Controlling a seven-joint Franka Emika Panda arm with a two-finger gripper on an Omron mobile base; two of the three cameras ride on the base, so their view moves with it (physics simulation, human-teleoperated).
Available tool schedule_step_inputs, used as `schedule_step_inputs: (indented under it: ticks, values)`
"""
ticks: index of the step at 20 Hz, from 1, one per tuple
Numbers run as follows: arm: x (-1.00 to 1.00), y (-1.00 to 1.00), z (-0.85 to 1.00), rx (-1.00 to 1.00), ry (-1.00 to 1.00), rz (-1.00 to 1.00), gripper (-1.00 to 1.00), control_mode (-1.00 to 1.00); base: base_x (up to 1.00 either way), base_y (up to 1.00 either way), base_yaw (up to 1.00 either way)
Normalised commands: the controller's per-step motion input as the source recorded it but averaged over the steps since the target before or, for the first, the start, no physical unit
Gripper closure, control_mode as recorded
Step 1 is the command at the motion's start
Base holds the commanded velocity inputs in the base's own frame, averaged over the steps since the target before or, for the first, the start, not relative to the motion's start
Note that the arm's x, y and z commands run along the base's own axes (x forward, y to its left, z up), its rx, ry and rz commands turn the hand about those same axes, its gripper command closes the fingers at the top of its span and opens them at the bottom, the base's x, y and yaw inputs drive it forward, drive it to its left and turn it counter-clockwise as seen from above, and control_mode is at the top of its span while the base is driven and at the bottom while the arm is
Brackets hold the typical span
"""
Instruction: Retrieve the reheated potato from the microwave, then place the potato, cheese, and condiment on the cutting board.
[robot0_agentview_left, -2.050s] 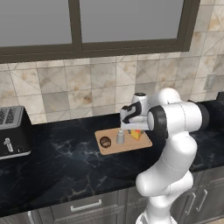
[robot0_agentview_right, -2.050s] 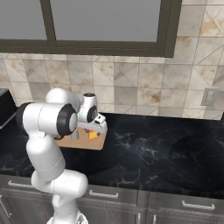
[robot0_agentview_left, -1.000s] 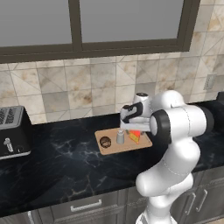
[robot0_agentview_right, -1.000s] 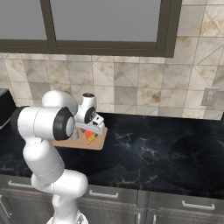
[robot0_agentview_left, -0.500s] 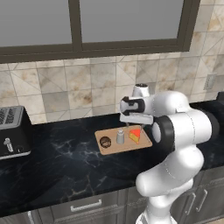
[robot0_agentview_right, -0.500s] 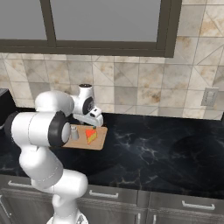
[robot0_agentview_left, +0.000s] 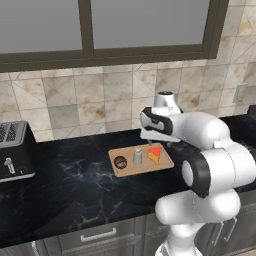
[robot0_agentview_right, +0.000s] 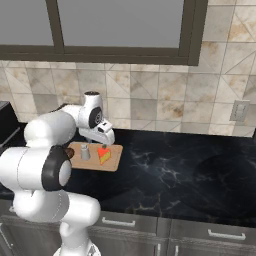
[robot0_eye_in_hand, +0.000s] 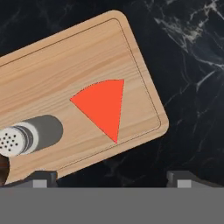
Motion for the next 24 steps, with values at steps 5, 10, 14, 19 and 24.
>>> schedule_step_inputs:
  ticks: [5, 10, 14, 19, 24]
  values:
    - [-0.66, 0.02, 0.15, 0.00, -0.11, 0.00, -1.00, -1.00, 0.00, 0.00, 0.00]
    - [-0.62, 0.02, 0.23, 0.00, -0.14, 0.01, -1.00, -1.00, 0.00, 0.00, 0.00]
    - [-0.58, 0.04, 0.31, 0.00, -0.02, 0.00, -1.00, -1.00, 0.00, 0.00, 0.00]
    - [-0.60, 0.02, 0.27, 0.00, -0.03, 0.00, -1.00, -1.00, 0.00, 0.00, 0.00]
    - [-0.62, 0.02, 0.28, 0.00, -0.07, 0.03, -1.00, -1.00, 0.00, 0.00, 0.00]
